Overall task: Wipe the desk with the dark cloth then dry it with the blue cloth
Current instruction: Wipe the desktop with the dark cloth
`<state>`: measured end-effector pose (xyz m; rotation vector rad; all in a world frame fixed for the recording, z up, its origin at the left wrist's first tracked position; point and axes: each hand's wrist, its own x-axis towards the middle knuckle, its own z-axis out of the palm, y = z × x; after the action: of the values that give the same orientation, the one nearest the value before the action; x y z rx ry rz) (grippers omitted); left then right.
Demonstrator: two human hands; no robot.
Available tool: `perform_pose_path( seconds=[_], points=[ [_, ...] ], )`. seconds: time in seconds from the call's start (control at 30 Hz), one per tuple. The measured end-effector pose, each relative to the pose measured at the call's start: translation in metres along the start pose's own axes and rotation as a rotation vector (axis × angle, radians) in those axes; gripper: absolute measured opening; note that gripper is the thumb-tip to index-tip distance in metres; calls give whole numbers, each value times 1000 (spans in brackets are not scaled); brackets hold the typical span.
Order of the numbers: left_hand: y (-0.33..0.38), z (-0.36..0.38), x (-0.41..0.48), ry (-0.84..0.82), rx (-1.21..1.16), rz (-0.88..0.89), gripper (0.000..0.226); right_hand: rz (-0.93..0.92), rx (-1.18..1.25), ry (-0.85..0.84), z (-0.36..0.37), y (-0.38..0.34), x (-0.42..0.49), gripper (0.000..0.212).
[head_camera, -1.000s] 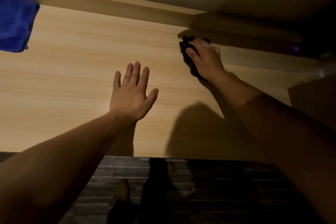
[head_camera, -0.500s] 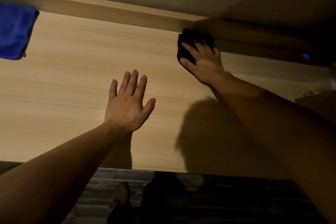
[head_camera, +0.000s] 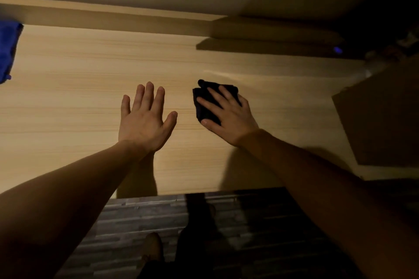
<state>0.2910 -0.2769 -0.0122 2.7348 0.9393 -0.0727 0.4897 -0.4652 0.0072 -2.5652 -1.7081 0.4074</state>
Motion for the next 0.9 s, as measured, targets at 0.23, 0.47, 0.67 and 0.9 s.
perform_pose_path(
  seconds=[0.23, 0.47, 0.67, 0.9],
  points=[
    [0, -2, -2, -16, 0, 18, 85, -12, 51, 5, 22, -36, -76, 64],
    [-2, -4, 1, -54, 4, 31, 88, -31, 117, 213, 47, -64, -135, 53],
    [-4, -16, 5, -132, -48, 29, 82, 4, 292, 271, 50, -87, -166, 42],
    [59, -38, -80, -116, -800, -132, 46, 62, 387, 29, 0, -87, -157, 38]
  ],
)
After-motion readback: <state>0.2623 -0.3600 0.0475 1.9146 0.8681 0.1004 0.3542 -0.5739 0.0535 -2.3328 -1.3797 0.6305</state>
